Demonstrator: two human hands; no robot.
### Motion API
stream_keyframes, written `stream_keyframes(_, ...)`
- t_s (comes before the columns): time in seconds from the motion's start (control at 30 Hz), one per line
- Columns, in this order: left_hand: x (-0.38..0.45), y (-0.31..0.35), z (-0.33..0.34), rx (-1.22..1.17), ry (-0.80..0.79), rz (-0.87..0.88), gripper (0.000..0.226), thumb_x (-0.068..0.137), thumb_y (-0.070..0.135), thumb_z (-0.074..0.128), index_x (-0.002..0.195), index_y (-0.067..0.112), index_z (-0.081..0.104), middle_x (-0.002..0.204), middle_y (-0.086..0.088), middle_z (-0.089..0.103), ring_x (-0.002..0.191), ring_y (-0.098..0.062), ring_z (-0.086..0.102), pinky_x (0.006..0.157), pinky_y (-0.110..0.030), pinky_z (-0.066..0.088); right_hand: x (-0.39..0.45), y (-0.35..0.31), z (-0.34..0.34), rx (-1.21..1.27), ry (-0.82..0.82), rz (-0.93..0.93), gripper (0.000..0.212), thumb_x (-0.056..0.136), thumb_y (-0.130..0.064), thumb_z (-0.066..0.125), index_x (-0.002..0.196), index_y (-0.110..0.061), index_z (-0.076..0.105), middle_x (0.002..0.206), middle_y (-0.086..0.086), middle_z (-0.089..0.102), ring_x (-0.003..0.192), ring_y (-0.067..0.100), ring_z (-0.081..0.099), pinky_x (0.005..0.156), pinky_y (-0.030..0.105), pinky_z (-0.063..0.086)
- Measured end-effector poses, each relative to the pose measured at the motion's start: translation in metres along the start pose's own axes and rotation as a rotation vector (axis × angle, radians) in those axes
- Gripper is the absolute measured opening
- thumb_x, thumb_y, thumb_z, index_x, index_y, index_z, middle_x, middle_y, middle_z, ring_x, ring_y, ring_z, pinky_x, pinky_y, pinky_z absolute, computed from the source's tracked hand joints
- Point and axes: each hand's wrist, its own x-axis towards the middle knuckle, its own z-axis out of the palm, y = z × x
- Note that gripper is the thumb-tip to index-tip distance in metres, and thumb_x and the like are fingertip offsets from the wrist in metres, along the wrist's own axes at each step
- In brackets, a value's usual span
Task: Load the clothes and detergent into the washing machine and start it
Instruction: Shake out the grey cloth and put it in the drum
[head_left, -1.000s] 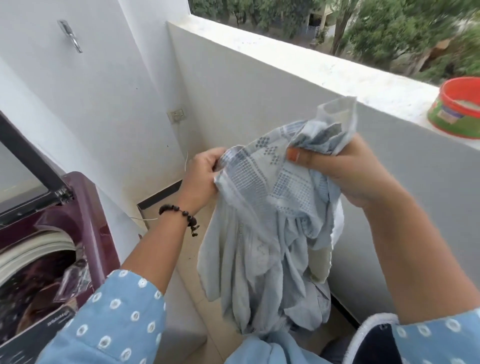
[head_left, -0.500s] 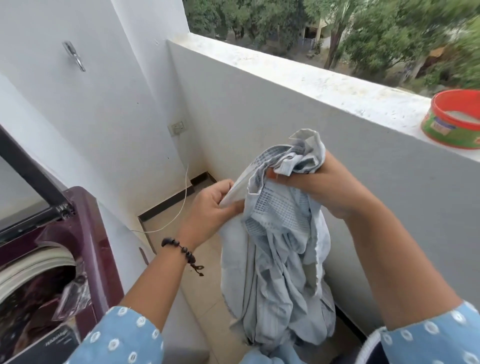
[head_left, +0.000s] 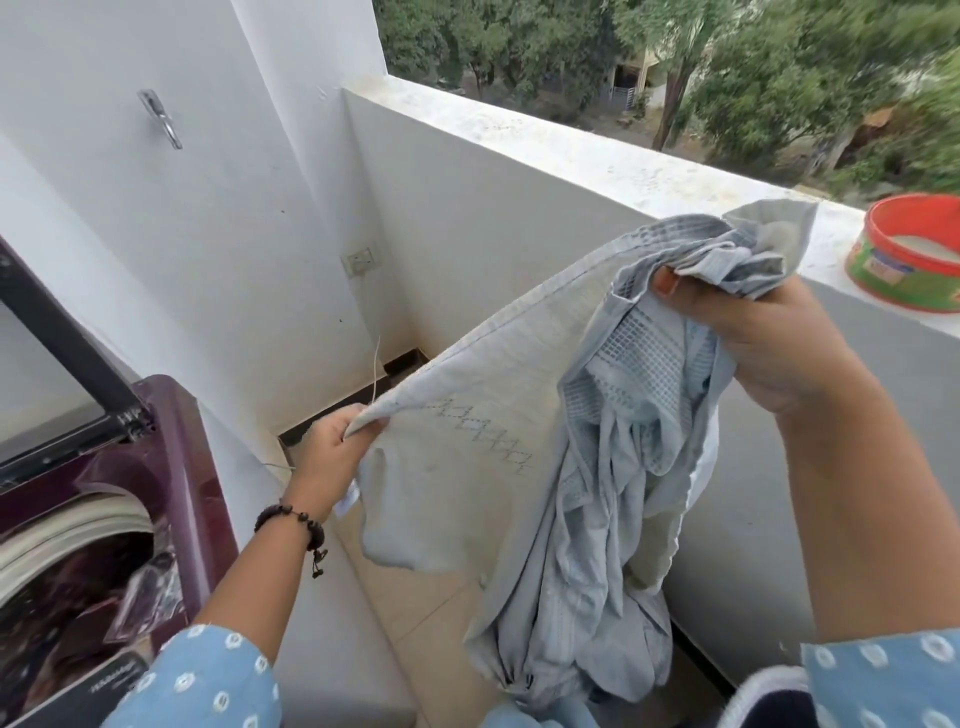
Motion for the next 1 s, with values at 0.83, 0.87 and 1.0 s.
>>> stream_keyframes(0.83, -0.026, 0.15, 0.061, -0.275, -0.61, 0.211, 0.058, 0.071, -0.005, 0.079, 0.123, 0.009, 0.058, 0.107, -0.002, 0.072, 0.106, -0.019, 0.068, 0.088, -0.03, 0.055, -0.002, 0.015, 0.084, -0.632, -0.221, -0.38, 0.021, 0.076, -0.055, 0.067, 0.091, -0.048, 0.054, 0.105, -0.008, 0.052, 0.109, 0.017, 0.045, 0.091, 0.036, 0.042)
stream_keyframes(0.87, -0.028, 0.152, 0.062, -0.254, -0.546, 0.22, 0.044, 0.073, -0.005, 0.078, 0.113, 0.006, 0.064, 0.104, -0.008, 0.073, 0.102, -0.023, 0.069, 0.088, -0.032, 0.057, 0.0, 0.016, 0.083, -0.64, -0.206, -0.379, 0.031, 0.076, -0.061, 0.064, 0.101, -0.048, 0.053, 0.114, -0.004, 0.052, 0.116, 0.016, 0.045, 0.097, 0.042, 0.042)
stream_keyframes(1.0, -0.033, 0.153, 0.066, -0.45, -0.249, 0.145, 0.026, 0.071, 0.004, 0.079, 0.094, 0.013, 0.072, 0.094, -0.006, 0.075, 0.09, -0.022, 0.072, 0.078, -0.033, 0.058, -0.003, 0.031, 0.07, -0.386, -0.236, -0.092, 0.101, 0.062, -0.078, 0.067, 0.145, -0.046, 0.019, 0.146, -0.006, 0.038, 0.137, 0.013, 0.039, 0.11, 0.049, 0.038)
